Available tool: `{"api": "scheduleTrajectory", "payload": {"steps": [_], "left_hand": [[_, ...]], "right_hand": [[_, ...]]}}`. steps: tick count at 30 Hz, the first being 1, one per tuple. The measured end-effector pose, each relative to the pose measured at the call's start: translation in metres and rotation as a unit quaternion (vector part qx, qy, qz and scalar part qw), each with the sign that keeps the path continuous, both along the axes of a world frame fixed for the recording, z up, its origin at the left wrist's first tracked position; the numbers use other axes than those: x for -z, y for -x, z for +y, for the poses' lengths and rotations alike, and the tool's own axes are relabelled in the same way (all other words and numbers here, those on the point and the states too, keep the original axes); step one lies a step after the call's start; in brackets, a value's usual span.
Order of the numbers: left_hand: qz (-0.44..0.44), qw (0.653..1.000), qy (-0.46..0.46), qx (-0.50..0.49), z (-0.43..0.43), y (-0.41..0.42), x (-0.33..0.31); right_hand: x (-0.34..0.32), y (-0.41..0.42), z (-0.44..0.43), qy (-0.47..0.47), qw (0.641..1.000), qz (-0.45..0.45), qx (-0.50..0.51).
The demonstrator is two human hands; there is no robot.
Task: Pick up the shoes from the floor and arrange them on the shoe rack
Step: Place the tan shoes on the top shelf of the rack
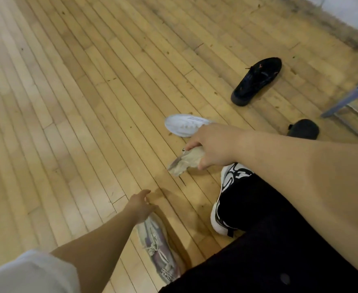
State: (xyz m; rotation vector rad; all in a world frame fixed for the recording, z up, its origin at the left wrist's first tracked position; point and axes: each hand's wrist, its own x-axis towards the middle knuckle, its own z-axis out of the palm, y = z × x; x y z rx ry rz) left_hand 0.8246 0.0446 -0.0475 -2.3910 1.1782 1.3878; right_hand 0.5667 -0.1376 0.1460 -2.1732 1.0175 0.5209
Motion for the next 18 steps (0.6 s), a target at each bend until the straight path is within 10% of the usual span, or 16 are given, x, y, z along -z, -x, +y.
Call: {"api": "scheduleTrajectory", "payload": {"steps": [9, 18], "left_hand": [[0.006, 0.999, 0.040, 0.010, 0.012, 0.007, 0.003], [0.022, 0.954, 0.294, -0.050, -0.126, 0.033, -0.051]], "right_hand": [[0.004, 0.004, 0.003, 0.002, 1.000, 0.030, -0.008], [0.006, 0.025, -0.012, 0.079, 0.992, 0.040, 0.093]]}}
